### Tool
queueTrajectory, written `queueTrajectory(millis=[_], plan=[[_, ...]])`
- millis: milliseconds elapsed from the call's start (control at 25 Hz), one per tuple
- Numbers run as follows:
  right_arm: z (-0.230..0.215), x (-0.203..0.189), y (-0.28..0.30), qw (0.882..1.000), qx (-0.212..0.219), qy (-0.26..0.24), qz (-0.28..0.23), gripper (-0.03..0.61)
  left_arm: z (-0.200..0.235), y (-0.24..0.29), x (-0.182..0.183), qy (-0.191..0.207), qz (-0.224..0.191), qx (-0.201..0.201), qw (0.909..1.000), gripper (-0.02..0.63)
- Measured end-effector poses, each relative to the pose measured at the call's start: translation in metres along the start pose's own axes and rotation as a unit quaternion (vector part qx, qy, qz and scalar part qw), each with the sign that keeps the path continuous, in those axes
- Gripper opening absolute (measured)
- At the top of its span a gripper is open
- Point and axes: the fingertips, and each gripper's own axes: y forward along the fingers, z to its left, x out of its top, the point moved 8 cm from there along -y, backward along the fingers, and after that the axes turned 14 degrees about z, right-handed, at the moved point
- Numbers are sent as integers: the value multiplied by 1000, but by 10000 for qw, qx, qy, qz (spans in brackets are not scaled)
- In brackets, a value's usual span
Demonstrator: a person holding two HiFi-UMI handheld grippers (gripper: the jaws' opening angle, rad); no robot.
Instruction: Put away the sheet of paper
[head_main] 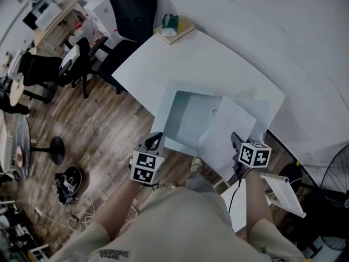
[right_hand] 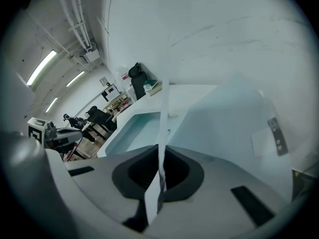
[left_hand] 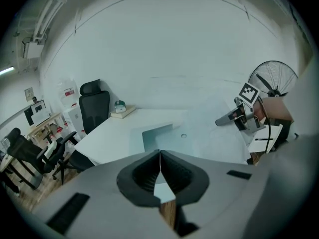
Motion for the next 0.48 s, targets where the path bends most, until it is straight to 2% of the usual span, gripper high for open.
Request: queueTrajectory(millis=[280,480], plan=[[-34,25,35,9975,-5,-272,655,23,3,32,-1,-89,357,166,9992,21],[-55,43,51,9910,109,-580,1202,23,1,55,-7,-203,697,238,9971,21]])
